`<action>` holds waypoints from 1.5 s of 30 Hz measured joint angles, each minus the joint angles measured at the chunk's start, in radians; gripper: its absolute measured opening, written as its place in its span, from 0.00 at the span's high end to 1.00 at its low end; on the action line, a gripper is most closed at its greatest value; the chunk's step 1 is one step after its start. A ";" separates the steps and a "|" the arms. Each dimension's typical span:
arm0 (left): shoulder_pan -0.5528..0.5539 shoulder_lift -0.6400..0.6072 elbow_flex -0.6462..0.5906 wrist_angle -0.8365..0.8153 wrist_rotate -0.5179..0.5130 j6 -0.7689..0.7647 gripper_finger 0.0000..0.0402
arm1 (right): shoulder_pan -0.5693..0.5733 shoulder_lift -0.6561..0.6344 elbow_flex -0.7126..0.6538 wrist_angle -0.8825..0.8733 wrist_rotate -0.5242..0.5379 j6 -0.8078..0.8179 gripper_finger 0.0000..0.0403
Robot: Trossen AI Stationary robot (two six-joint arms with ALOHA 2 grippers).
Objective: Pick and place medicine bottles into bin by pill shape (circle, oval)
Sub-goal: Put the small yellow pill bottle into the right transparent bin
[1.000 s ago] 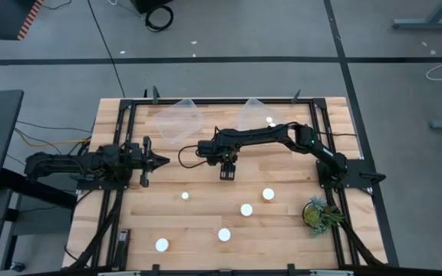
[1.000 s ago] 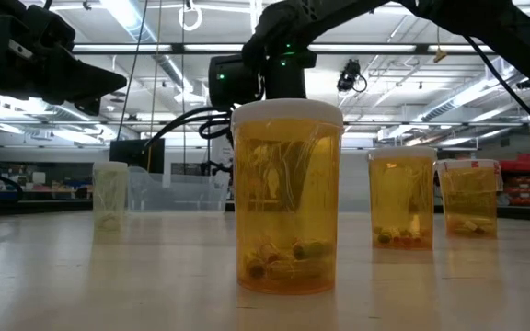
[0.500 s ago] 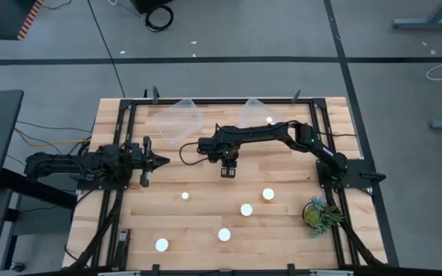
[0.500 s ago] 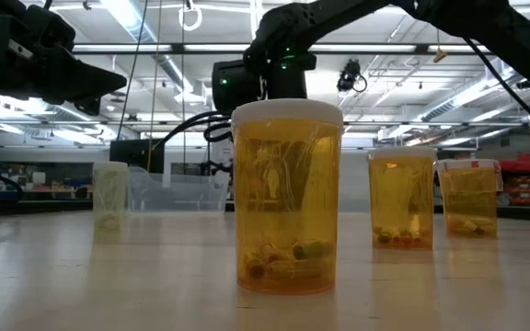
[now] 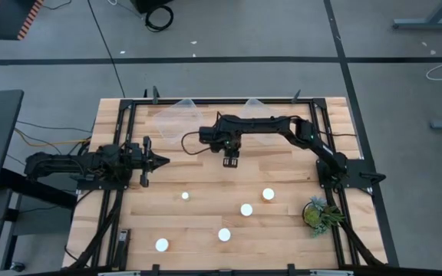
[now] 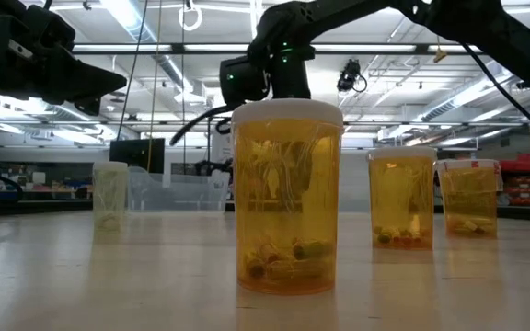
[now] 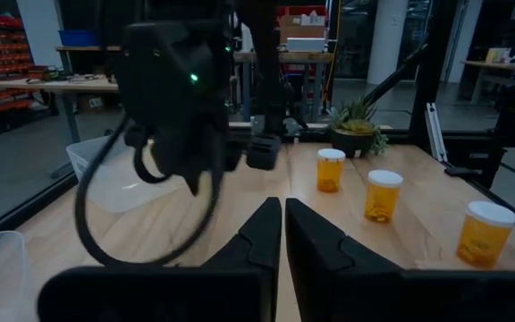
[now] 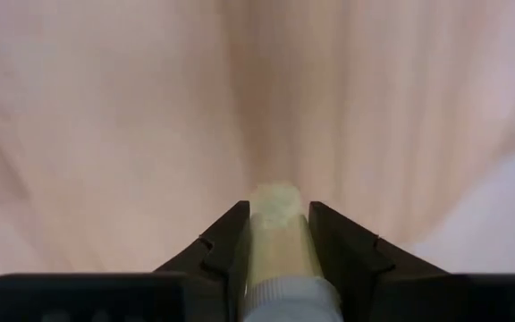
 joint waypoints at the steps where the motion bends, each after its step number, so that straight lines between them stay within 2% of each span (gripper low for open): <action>1: 0.000 0.000 0.000 0.000 0.000 0.000 0.93 | -0.006 0.000 0.012 -0.014 0.013 -0.003 0.70; 8: 0.000 0.000 0.000 0.000 0.000 0.000 0.91 | -0.054 -0.001 0.092 -0.091 0.061 -0.004 0.70; 14: 0.000 0.000 0.000 0.000 0.000 0.000 0.93 | -0.099 -0.001 0.133 -0.174 0.126 -0.004 0.70; 24: 0.000 0.000 0.000 0.001 0.000 0.000 0.92 | -0.198 -0.034 0.123 -0.151 0.166 -0.018 0.70; 36: 0.000 0.000 0.000 0.000 0.000 0.000 0.94 | -0.346 -0.033 0.098 -0.104 0.169 -0.029 0.70; 45: 0.000 0.000 0.000 0.000 0.000 0.000 0.92 | -0.391 -0.033 -0.041 0.050 0.079 -0.071 0.70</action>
